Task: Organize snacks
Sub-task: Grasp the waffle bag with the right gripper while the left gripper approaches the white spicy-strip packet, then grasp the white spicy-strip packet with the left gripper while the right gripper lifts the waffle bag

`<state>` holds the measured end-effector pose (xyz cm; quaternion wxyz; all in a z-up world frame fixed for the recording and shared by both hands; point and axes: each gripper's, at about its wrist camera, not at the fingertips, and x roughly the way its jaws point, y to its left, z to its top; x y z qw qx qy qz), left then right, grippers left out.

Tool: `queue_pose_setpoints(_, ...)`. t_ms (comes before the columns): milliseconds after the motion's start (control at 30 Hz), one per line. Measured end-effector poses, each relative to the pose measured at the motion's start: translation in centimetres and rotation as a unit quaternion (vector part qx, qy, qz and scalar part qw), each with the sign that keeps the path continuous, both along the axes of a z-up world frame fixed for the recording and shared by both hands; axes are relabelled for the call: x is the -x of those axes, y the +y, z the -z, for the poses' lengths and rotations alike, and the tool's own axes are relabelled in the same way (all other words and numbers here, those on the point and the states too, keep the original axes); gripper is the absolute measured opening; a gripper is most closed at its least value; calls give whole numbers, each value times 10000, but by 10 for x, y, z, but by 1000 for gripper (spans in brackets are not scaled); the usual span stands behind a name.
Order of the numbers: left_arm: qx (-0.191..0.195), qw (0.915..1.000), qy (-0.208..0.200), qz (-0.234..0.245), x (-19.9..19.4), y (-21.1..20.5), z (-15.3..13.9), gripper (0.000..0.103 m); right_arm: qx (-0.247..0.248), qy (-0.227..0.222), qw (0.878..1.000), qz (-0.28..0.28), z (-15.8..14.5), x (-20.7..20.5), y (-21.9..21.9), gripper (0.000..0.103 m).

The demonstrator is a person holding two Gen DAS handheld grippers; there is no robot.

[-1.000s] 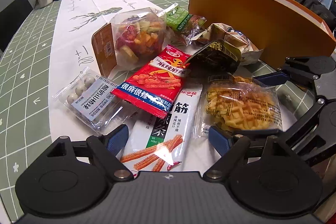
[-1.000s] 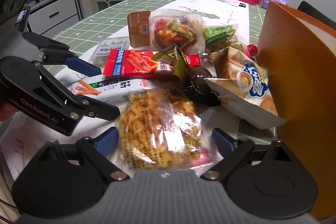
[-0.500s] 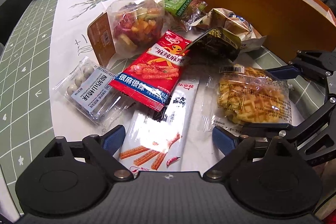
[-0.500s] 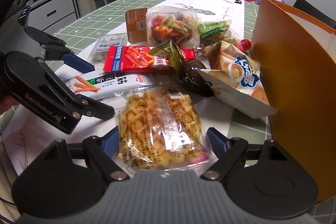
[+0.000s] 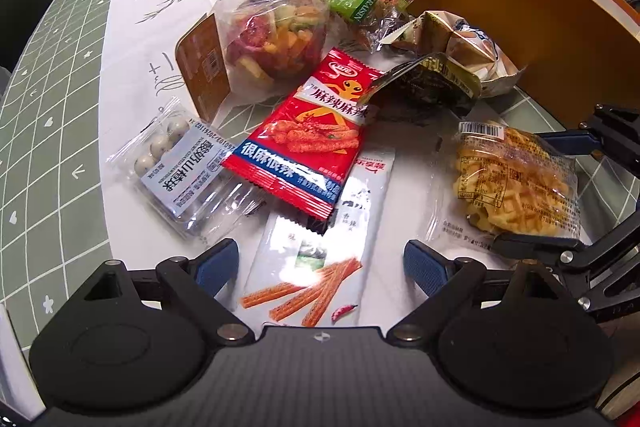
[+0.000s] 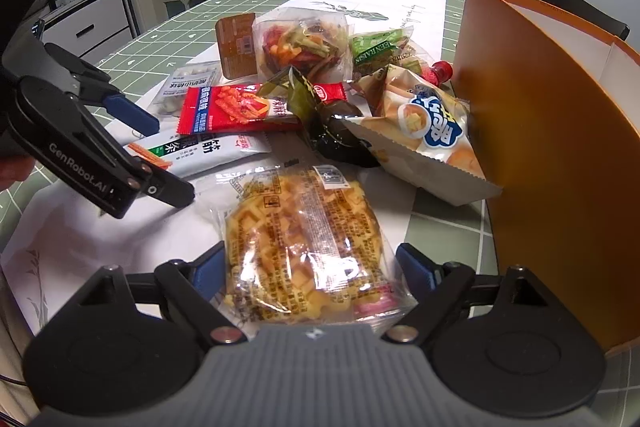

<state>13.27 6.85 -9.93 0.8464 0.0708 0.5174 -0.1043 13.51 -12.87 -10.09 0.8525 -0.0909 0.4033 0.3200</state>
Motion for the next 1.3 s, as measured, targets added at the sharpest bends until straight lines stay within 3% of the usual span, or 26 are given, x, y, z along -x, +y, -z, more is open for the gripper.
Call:
queue_pose_setpoints(133, 76, 9999, -135, -70, 5, -3, -2, 92, -254, 119, 9995, 166, 0, -5, -6, 90)
queue_pose_setpoints(267, 100, 9996, -232, -125, 9, -8, -6, 67, -434, 226, 9984, 283, -1, -9, -8, 91)
queue_pose_setpoints(367, 72, 9995, -259, -167, 12, -13, -7, 60, -359, 159, 9989, 246, 0, -7, -4, 91)
queue_pose_setpoints(500, 56, 9994, -227, -243, 14, -17, -8, 57, -200, 49, 9996, 171, 1, -4, -1, 90)
queue_pose_setpoints(700, 92, 9991, -201, -352, 18, -19, -9, 55, -205, 10, 9998, 80, -2, 0, 0, 76)
queue_pose_setpoints(1000, 300, 9973, -135, -657, 34, -17, -16, 55, -196, 133, 9997, 104, -9, 7, -4, 71)
queue_pose_setpoints(1300, 273, 9983, 206, -475, 44, -23, -31, 54, 106, 88, 9996, -239, -26, 22, -8, 69)
